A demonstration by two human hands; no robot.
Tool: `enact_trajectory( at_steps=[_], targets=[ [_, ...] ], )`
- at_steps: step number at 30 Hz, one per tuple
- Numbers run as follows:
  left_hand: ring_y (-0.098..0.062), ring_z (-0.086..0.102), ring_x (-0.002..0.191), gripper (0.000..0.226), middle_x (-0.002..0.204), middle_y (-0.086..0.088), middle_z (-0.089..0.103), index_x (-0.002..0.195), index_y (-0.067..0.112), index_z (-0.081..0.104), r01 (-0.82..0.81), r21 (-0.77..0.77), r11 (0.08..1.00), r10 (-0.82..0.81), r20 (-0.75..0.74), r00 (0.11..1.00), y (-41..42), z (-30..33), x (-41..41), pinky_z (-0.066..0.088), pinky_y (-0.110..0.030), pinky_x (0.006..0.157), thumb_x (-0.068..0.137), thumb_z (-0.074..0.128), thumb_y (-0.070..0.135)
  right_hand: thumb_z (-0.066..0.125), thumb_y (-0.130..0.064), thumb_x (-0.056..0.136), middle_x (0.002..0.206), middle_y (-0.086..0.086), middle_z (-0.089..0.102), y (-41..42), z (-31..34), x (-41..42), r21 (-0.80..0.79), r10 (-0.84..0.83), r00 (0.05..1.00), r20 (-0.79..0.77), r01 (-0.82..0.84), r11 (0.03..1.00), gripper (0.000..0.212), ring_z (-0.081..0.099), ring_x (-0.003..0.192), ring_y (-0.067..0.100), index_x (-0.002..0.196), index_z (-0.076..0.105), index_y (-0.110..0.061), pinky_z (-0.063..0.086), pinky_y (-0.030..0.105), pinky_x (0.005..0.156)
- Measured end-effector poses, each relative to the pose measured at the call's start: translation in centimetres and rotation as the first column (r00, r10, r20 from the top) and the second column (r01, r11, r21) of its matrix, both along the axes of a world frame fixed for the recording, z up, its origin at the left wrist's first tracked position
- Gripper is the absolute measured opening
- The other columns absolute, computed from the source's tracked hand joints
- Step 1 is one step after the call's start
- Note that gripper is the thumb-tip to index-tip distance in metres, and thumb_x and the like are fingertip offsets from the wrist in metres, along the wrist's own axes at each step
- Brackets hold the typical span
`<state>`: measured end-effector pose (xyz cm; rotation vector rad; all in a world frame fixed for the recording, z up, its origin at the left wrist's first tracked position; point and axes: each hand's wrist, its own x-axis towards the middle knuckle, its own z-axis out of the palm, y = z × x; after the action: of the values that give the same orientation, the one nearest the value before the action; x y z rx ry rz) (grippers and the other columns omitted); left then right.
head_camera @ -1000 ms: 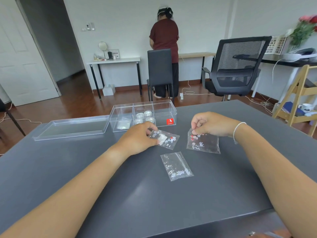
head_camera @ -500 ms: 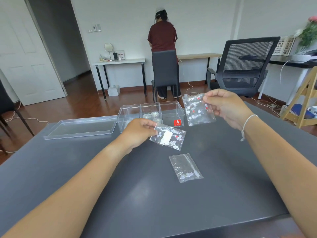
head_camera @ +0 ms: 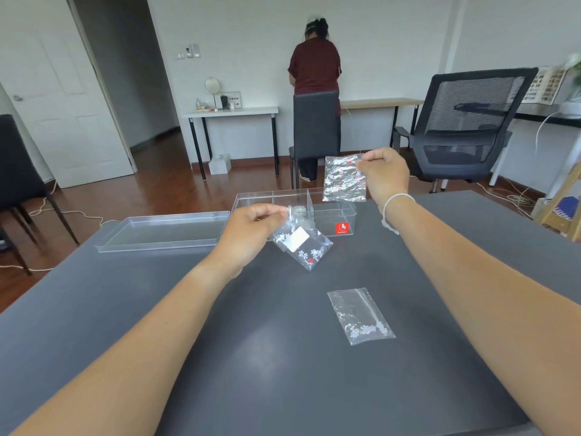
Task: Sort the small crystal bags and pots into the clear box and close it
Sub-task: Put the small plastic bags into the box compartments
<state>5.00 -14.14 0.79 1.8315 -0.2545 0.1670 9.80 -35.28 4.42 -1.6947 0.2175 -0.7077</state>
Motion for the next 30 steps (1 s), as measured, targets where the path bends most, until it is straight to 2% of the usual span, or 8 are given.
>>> enact_trajectory(
  at_steps=[5, 8, 11, 17, 21, 24, 26, 30],
  targets=[
    [-0.002, 0.053, 0.070, 0.015, 0.079, 0.012, 0.064, 0.078, 0.031, 0.068, -0.005, -0.014, 1.000, 0.005, 0.047, 0.999, 0.1, 0.2, -0.1, 0.044, -0.017, 0.071, 0.086, 0.058, 0.024, 0.061, -0.015, 0.079, 0.073, -0.010, 0.057, 1.0, -1.5, 0.9, -0.204, 0.056, 0.996, -0.075, -0.070, 0.977, 0.005, 0.052, 0.064, 0.005, 0.081, 0.059, -0.020, 0.040, 0.017, 0.055],
    [0.011, 0.053, 0.064, 0.014, 0.083, 0.015, 0.065, 0.080, 0.031, 0.069, -0.002, -0.009, 1.000, 0.003, 0.073, 0.997, 0.0, 0.4, -0.1, 0.041, -0.002, 0.060, 0.086, 0.058, 0.026, 0.060, -0.016, 0.079, 0.067, -0.014, 0.053, 1.5, -2.1, 1.0, -0.290, 0.049, 0.994, -0.096, -0.075, 0.954, 0.006, 0.049, 0.062, 0.003, 0.079, 0.057, -0.022, 0.037, 0.018, 0.054],
    [0.015, 0.051, 0.058, 0.012, 0.083, 0.014, 0.065, 0.084, 0.029, 0.069, -0.005, -0.008, 1.000, 0.005, 0.096, 0.995, 0.0, 0.3, -0.1, 0.038, 0.001, 0.056, 0.087, 0.058, 0.025, 0.059, -0.020, 0.080, 0.067, -0.016, 0.055, 1.7, -2.7, 0.9, -0.330, 0.053, 0.993, -0.107, -0.086, 0.940, 0.004, 0.053, 0.066, 0.008, 0.083, 0.061, -0.021, 0.040, 0.022, 0.060],
    [0.016, 0.052, 0.060, 0.014, 0.085, 0.016, 0.065, 0.083, 0.029, 0.069, 0.013, -0.001, 1.000, -0.012, 0.132, 0.991, 0.0, 0.3, -0.1, 0.037, 0.001, 0.056, 0.087, 0.057, 0.023, 0.054, -0.028, 0.086, 0.106, -0.003, 0.065, 0.6, -3.5, -0.4, -0.340, 0.077, 0.995, -0.059, -0.092, 0.936, 0.025, 0.053, 0.088, 0.008, 0.105, 0.065, -0.018, 0.038, 0.019, 0.079],
    [0.016, 0.053, 0.062, 0.015, 0.084, 0.022, 0.065, 0.083, 0.027, 0.071, 0.012, 0.003, 1.000, -0.012, 0.147, 0.989, 0.0, 0.3, -0.1, 0.037, 0.002, 0.058, 0.087, 0.058, 0.020, 0.049, -0.027, 0.088, 0.114, 0.002, 0.066, -1.4, -4.2, -1.9, -0.434, 0.094, 0.990, -0.106, -0.131, 0.891, 0.023, 0.052, 0.091, 0.009, 0.103, 0.066, -0.018, 0.036, 0.020, 0.084],
    [0.008, 0.056, 0.074, 0.019, 0.085, 0.021, 0.065, 0.078, 0.033, 0.068, 0.019, 0.010, 1.000, -0.021, 0.163, 0.986, -0.1, 0.4, -0.3, 0.039, 0.003, 0.063, 0.087, 0.058, 0.018, 0.049, -0.028, 0.089, 0.114, 0.001, 0.065, -2.8, -4.5, -3.4, -0.494, 0.113, 0.980, -0.161, -0.180, 0.851, 0.023, 0.050, 0.095, 0.009, 0.102, 0.065, -0.018, 0.035, 0.021, 0.087],
    [0.007, 0.057, 0.078, 0.020, 0.086, 0.021, 0.065, 0.079, 0.033, 0.067, 0.022, 0.021, 1.000, -0.026, 0.174, 0.984, -0.2, 0.6, -0.4, 0.039, 0.003, 0.067, 0.087, 0.058, 0.018, 0.051, -0.028, 0.088, 0.108, -0.003, 0.066, -3.2, -4.8, -4.8, -0.511, 0.167, 0.970, -0.180, -0.237, 0.826, 0.019, 0.052, 0.095, 0.009, 0.098, 0.066, -0.021, 0.036, 0.022, 0.088],
    [0.014, 0.054, 0.069, 0.020, 0.091, 0.016, 0.065, 0.078, 0.035, 0.066, 0.015, 0.030, 0.999, -0.021, 0.209, 0.978, -0.3, 1.1, -0.4, 0.038, 0.001, 0.061, 0.087, 0.057, 0.020, 0.056, -0.027, 0.085, 0.090, -0.009, 0.068, -3.2, -5.4, -8.1, -0.600, 0.301, 0.927, -0.224, -0.375, 0.707, 0.011, 0.059, 0.085, 0.013, 0.081, 0.067, -0.028, 0.044, 0.020, 0.078]
  ],
)
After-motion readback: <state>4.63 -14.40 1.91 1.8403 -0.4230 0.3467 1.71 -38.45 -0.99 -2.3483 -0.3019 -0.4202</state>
